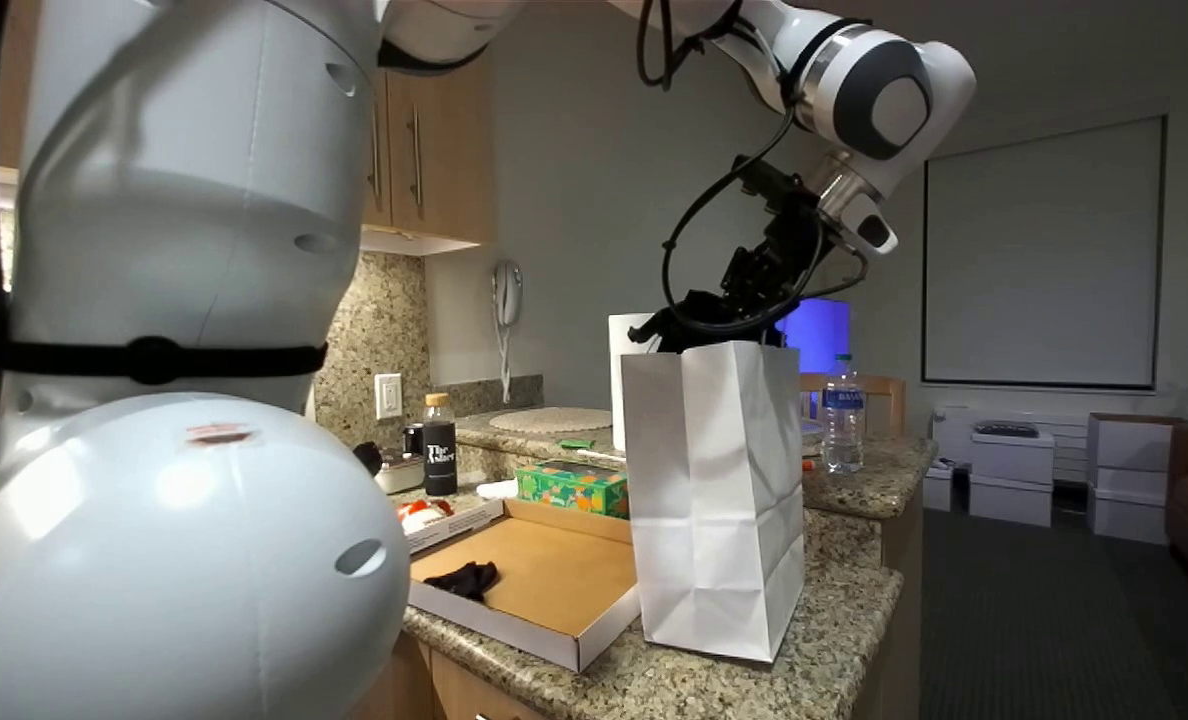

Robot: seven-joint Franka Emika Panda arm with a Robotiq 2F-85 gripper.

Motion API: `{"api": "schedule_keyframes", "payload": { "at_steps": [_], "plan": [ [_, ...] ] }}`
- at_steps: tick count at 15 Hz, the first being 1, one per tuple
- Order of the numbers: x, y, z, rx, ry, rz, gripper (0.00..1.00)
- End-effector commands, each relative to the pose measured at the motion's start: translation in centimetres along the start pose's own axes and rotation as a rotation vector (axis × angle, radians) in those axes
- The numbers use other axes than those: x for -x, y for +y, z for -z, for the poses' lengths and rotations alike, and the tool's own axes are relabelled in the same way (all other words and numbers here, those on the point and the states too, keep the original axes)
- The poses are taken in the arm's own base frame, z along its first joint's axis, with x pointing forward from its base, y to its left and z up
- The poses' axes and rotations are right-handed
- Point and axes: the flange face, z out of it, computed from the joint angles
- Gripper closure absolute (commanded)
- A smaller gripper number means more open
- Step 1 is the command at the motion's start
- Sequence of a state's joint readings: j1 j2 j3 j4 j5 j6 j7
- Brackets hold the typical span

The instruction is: Put the socks in the bag

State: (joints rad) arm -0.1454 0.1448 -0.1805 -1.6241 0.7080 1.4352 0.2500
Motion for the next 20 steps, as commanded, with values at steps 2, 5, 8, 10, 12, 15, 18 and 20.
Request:
{"api": "schedule_keyframes", "payload": {
  "at_steps": [2,5,8,10,12,15,18,20],
  "plan": [
    [0.0,-0.1,0.8,-0.01,-0.033,0.023,0.38],
    [0.4,-0.3,1.3,-0.008,-0.037,0.029,0.18],
    [0.6,-0.7,1.6,-0.002,-0.038,0.036,0.02],
    [0.8,-0.9,1.8,0.001,-0.041,0.041,0.0],
    [0.9,-1.0,1.8,0.004,-0.043,0.045,0.0],
    [1.0,-1.1,2.0,0.005,-0.041,0.049,0.0],
    [1.6,-1.3,2.3,0.004,-0.036,0.061,0.0],
    [3.2,-1.8,3.2,0.01,-0.005,0.085,0.0]
  ]
}}
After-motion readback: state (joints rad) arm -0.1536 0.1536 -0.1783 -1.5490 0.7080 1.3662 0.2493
